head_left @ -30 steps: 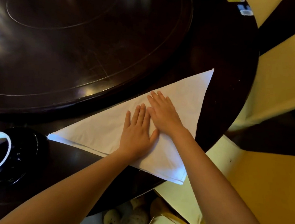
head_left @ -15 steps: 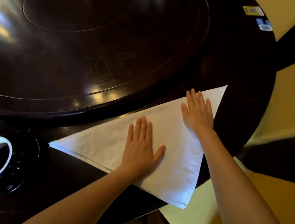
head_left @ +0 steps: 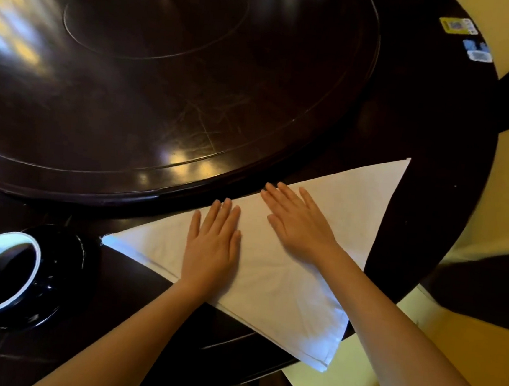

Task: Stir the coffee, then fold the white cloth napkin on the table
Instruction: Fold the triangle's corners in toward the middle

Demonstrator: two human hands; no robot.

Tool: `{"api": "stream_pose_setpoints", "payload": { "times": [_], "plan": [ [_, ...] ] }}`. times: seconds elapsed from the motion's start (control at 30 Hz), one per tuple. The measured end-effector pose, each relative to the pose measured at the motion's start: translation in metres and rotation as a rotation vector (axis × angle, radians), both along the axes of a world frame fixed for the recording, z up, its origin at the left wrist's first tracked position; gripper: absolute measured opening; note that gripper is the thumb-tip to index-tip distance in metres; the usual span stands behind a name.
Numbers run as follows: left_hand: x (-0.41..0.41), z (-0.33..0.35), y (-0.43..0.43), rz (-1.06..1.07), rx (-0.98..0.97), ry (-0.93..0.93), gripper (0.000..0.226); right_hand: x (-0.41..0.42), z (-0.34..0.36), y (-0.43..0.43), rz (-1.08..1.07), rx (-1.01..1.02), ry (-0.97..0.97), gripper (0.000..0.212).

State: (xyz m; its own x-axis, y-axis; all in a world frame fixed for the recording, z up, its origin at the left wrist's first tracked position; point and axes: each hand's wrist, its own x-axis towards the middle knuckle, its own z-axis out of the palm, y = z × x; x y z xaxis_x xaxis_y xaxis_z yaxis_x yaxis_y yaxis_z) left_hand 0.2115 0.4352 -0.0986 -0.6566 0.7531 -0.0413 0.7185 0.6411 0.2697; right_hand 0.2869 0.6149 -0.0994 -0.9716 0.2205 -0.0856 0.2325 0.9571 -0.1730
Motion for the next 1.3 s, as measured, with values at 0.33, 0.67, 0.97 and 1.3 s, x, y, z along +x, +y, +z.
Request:
{"api": "stream_pose_setpoints", "payload": {
  "times": [0.33, 0.67, 0.97, 1.3],
  "plan": [
    [-0.015, 0.002, -0.02, 0.189, 0.073, -0.002, 0.062, 0.007, 0.003, 0.004, -0.058, -0.036, 0.037, 0.056],
    [-0.029, 0.037, -0.019, 0.119, 0.085, 0.097, 0.03, 0.007, 0.003, 0.001, -0.086, -0.043, 0.071, 0.051],
    [-0.039, 0.077, -0.012, 0.056, -0.283, -0.006, 0.022, 0.008, 0.0, 0.002, -0.078, -0.035, 0.1, 0.051],
    [0.027, 0.13, 0.007, -0.17, -0.451, -0.178, 0.038, 0.007, -0.002, 0.003, -0.075, -0.063, 0.122, 0.046]
  ]
}}
